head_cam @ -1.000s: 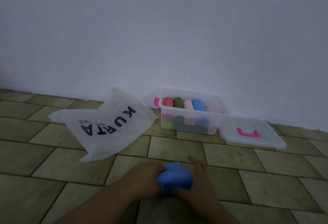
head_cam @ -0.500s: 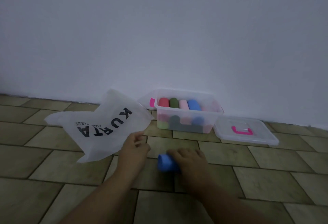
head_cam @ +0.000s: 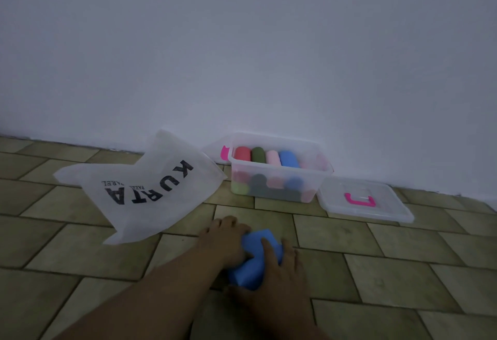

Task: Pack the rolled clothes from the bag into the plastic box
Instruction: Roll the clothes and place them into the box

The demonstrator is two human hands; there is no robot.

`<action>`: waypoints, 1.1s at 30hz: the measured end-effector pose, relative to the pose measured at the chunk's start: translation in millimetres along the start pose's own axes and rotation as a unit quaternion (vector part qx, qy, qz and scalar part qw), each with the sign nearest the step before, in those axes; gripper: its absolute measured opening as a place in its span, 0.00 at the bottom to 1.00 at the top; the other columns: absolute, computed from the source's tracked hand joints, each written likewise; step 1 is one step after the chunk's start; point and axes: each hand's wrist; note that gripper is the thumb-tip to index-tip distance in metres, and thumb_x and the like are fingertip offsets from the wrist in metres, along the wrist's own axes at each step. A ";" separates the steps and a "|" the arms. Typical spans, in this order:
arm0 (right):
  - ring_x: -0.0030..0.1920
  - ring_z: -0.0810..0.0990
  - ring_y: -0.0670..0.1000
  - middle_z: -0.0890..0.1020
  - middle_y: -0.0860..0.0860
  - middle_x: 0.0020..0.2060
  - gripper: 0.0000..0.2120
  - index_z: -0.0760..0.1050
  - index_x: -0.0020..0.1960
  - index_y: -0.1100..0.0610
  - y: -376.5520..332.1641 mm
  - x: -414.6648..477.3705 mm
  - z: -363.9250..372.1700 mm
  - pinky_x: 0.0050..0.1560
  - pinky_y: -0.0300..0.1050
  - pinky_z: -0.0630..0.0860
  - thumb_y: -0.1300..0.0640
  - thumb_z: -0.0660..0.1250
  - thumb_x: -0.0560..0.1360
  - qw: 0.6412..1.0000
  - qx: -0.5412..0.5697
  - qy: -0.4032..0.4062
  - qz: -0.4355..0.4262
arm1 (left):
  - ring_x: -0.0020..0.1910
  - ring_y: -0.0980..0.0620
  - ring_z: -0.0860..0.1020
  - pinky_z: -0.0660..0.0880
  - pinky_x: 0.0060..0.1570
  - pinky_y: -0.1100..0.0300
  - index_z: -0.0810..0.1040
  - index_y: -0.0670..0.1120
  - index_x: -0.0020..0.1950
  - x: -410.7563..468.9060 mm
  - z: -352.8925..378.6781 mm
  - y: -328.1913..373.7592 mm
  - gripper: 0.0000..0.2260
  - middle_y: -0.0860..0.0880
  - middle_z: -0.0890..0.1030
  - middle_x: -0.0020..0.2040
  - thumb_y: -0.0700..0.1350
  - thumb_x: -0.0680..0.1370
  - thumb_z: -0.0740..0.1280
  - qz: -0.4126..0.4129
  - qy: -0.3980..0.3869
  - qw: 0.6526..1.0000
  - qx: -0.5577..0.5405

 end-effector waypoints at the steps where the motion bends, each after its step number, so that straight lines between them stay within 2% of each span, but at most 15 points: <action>1: 0.76 0.43 0.60 0.38 0.52 0.76 0.50 0.38 0.75 0.41 -2.2 3.0 -1.3 0.73 0.55 0.54 0.25 0.60 0.64 1.000 -0.007 -0.002 -0.010 | 0.73 0.43 0.55 0.57 0.68 0.42 0.58 0.62 0.72 0.1 -0.2 -1.3 0.30 0.50 0.54 0.76 0.63 0.72 0.63 0.003 0.000 1.000 0.003; 3: 0.74 0.50 0.61 0.43 0.50 0.76 0.45 0.46 0.75 0.40 -2.4 3.8 -2.4 0.71 0.55 0.60 0.27 0.60 0.65 1.000 -0.005 0.009 -0.023 | 0.73 0.44 0.55 0.57 0.68 0.43 0.59 0.64 0.71 -0.2 0.1 -2.6 0.29 0.51 0.54 0.76 0.63 0.72 0.63 0.001 0.005 1.000 0.001; 6: 0.69 0.57 0.58 0.50 0.46 0.74 0.40 0.56 0.68 0.34 4.1 -6.8 -4.6 0.66 0.53 0.65 0.26 0.57 0.58 0.999 -0.005 0.049 -0.014 | 0.73 0.43 0.55 0.57 0.68 0.43 0.59 0.63 0.71 -0.2 1.9 -1.6 0.31 0.51 0.55 0.76 0.63 0.71 0.65 -0.003 0.019 1.000 -0.002; 8: 0.67 0.59 0.57 0.52 0.45 0.72 0.40 0.57 0.65 0.32 10.4 -13.9 -6.7 0.65 0.52 0.64 0.25 0.55 0.54 0.998 -0.010 0.059 0.001 | 0.72 0.43 0.56 0.57 0.67 0.43 0.60 0.62 0.71 0.7 2.4 0.8 0.32 0.50 0.55 0.75 0.63 0.70 0.66 -0.007 0.020 1.000 -0.004; 11: 0.68 0.58 0.58 0.50 0.46 0.73 0.39 0.55 0.66 0.33 14.2 -18.2 -7.6 0.66 0.54 0.62 0.25 0.57 0.57 0.998 -0.049 0.024 0.009 | 0.71 0.42 0.56 0.58 0.66 0.43 0.61 0.60 0.70 1.3 0.8 5.5 0.31 0.49 0.56 0.74 0.62 0.69 0.68 -0.018 0.010 1.000 -0.010; 15: 0.70 0.55 0.59 0.48 0.46 0.74 0.41 0.53 0.67 0.33 18.5 -20.0 -8.9 0.67 0.59 0.59 0.22 0.53 0.56 0.996 -0.081 -0.003 -0.033 | 0.71 0.42 0.57 0.58 0.67 0.44 0.62 0.60 0.69 2.2 -1.1 6.9 0.31 0.49 0.57 0.73 0.61 0.70 0.68 -0.025 0.011 1.000 -0.015; 18: 0.74 0.48 0.57 0.52 0.43 0.74 0.34 0.54 0.67 0.35 29.0 -19.2 -18.6 0.69 0.64 0.49 0.29 0.56 0.63 0.991 -0.101 -0.021 -0.091 | 0.70 0.43 0.57 0.58 0.66 0.44 0.62 0.60 0.69 3.7 -1.5 7.6 0.30 0.49 0.58 0.73 0.61 0.69 0.69 -0.028 0.011 0.999 -0.014; 20: 0.73 0.54 0.56 0.61 0.43 0.71 0.27 0.57 0.67 0.38 31.8 -16.0 -27.8 0.70 0.62 0.50 0.40 0.61 0.70 0.985 -0.117 -0.030 -0.123 | 0.70 0.42 0.58 0.59 0.66 0.44 0.62 0.60 0.69 4.2 -2.0 8.8 0.30 0.49 0.58 0.72 0.61 0.69 0.69 -0.033 0.006 0.999 -0.014; 22: 0.69 0.62 0.54 0.68 0.44 0.67 0.23 0.61 0.66 0.40 28.6 -12.6 -38.2 0.70 0.59 0.53 0.46 0.62 0.73 0.982 -0.126 -0.037 -0.136 | 0.69 0.42 0.58 0.59 0.65 0.44 0.63 0.60 0.68 5.8 -1.7 9.5 0.30 0.49 0.59 0.72 0.61 0.69 0.69 -0.035 0.009 0.999 -0.011; 25: 0.63 0.69 0.53 0.73 0.47 0.63 0.20 0.64 0.66 0.41 20.5 -7.4 -49.5 0.69 0.59 0.55 0.48 0.61 0.74 0.978 -0.140 -0.064 -0.141 | 0.69 0.43 0.60 0.61 0.65 0.45 0.63 0.59 0.69 5.6 -0.7 9.2 0.30 0.48 0.60 0.71 0.61 0.69 0.69 -0.035 0.021 0.999 -0.012; 27: 0.63 0.71 0.54 0.73 0.49 0.63 0.20 0.64 0.66 0.42 18.6 -4.6 -53.8 0.69 0.58 0.57 0.49 0.61 0.75 0.978 -0.139 -0.078 -0.137 | 0.70 0.42 0.60 0.62 0.65 0.44 0.60 0.58 0.71 2.5 -3.1 10.4 0.33 0.47 0.59 0.73 0.61 0.70 0.69 -0.027 0.028 0.999 -0.002; 29: 0.64 0.70 0.54 0.72 0.49 0.65 0.22 0.63 0.68 0.42 18.1 -1.9 -55.7 0.69 0.57 0.57 0.49 0.61 0.75 0.978 -0.134 -0.092 -0.129 | 0.72 0.43 0.59 0.63 0.65 0.43 0.56 0.57 0.74 -3.8 -9.6 12.0 0.36 0.47 0.57 0.75 0.61 0.70 0.69 -0.015 0.067 0.997 -0.028; 31: 0.65 0.70 0.54 0.72 0.50 0.66 0.23 0.62 0.69 0.41 18.3 0.6 -56.5 0.70 0.56 0.58 0.50 0.61 0.75 0.978 -0.134 -0.101 -0.124 | 0.69 0.46 0.63 0.68 0.63 0.48 0.58 0.57 0.73 -13.9 -19.1 13.4 0.34 0.48 0.59 0.73 0.59 0.71 0.69 0.019 0.118 0.989 -0.087; 32: 0.66 0.70 0.54 0.72 0.50 0.66 0.23 0.62 0.69 0.41 18.3 2.0 -56.9 0.70 0.56 0.59 0.50 0.62 0.75 0.978 -0.130 -0.103 -0.123 | 0.66 0.48 0.66 0.70 0.60 0.52 0.60 0.58 0.72 -20.6 -22.8 13.0 0.32 0.50 0.61 0.71 0.58 0.71 0.69 0.049 0.109 0.985 -0.128; 33: 0.65 0.71 0.54 0.73 0.50 0.66 0.23 0.62 0.69 0.41 18.4 3.0 -57.3 0.70 0.56 0.60 0.50 0.62 0.76 0.979 -0.123 -0.104 -0.124 | 0.62 0.52 0.70 0.72 0.56 0.57 0.61 0.59 0.70 -29.0 -24.3 12.9 0.31 0.51 0.64 0.68 0.57 0.71 0.70 0.081 0.066 0.980 -0.168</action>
Point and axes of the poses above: each hand's wrist, its own x-axis towards the middle knuckle, its own z-axis out of the palm, y = z × x
